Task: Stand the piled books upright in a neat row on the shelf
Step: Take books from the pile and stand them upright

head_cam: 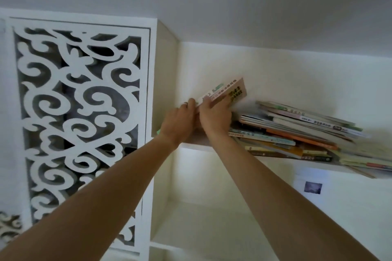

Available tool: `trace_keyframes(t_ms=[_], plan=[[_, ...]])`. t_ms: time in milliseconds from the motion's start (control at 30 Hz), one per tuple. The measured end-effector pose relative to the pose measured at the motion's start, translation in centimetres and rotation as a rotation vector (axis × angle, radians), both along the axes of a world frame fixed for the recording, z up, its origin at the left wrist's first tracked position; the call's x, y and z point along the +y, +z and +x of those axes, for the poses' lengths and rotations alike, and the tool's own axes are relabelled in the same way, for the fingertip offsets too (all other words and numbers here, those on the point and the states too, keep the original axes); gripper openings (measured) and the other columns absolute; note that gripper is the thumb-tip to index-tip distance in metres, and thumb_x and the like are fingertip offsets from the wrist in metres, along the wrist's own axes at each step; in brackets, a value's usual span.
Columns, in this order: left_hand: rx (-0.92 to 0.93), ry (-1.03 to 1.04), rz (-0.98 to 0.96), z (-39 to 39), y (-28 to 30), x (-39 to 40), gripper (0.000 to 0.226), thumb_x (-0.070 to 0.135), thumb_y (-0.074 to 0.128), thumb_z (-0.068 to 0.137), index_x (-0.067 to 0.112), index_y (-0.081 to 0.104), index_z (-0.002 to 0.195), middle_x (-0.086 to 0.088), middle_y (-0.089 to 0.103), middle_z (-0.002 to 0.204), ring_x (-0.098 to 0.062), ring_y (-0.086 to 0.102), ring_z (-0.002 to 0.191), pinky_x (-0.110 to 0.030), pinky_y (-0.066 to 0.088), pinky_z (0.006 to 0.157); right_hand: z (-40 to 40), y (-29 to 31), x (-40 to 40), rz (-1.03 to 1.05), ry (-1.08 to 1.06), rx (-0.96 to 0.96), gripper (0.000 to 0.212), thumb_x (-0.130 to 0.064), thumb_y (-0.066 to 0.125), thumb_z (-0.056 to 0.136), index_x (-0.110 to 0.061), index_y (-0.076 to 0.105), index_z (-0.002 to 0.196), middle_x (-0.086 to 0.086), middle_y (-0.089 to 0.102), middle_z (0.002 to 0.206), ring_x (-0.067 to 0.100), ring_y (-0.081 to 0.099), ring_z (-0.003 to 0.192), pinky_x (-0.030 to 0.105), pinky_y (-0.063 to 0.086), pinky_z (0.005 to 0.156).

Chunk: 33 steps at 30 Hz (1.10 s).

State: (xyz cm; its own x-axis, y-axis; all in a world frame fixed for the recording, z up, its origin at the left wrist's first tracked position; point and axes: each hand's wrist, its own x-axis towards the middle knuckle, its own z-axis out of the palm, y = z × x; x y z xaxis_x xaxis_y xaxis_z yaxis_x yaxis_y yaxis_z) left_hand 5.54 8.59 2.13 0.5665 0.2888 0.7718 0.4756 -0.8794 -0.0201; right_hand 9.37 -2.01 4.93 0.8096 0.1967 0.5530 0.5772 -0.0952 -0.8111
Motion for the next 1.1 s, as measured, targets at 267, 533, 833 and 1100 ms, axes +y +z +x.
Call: trace_keyframes(t_ms=[267,533,833,1100], plan=[[-0.628,-0.285,-0.418,-1.4,0.1,1.3,0.043,0.029,0.063,0.102,0.002,0.043,0.129,-0.018,0.065,0.125,-0.029,0.070,0.105,-0.033,0.062,0.081,-1.0,1.8,4.4,-0.296,0.428,-0.280,0.058,-0.046,0.043,0.105,-0.048,0.017,0.157,-0.005,0.046,0.155,0.023,0.056,0.129,0.038,0.050,0.104],[-0.562,-0.509,-0.485,0.2,-1.8,3.3,0.085,0.025,0.057,0.100,0.014,0.002,0.163,-0.018,0.033,0.160,-0.029,0.045,0.143,-0.046,0.051,0.111,0.7,-1.0,5.0,-0.368,0.347,-0.286,0.044,-0.042,0.041,0.106,-0.017,0.045,0.142,0.005,0.061,0.139,0.026,0.061,0.123,0.036,0.050,0.101],[-0.511,-0.260,-0.390,0.9,-3.4,3.8,0.056,0.030,0.056,0.104,0.004,0.024,0.142,-0.026,0.064,0.129,-0.035,0.075,0.100,-0.044,0.066,0.075,0.1,-2.4,4.8,-0.382,0.431,-0.274,0.056,-0.037,0.034,0.109,-0.024,0.017,0.161,0.005,0.044,0.155,0.025,0.049,0.136,0.034,0.042,0.107],[-0.329,0.031,-0.224,1.1,-4.9,3.2,0.072,0.034,0.052,0.107,-0.013,0.019,0.151,-0.031,0.051,0.140,-0.035,0.064,0.117,-0.037,0.060,0.092,-1.0,-3.1,2.9,-0.437,0.347,-0.272,0.050,-0.047,0.028,0.108,-0.030,0.030,0.156,0.008,0.056,0.139,0.028,0.059,0.123,0.041,0.050,0.103]])
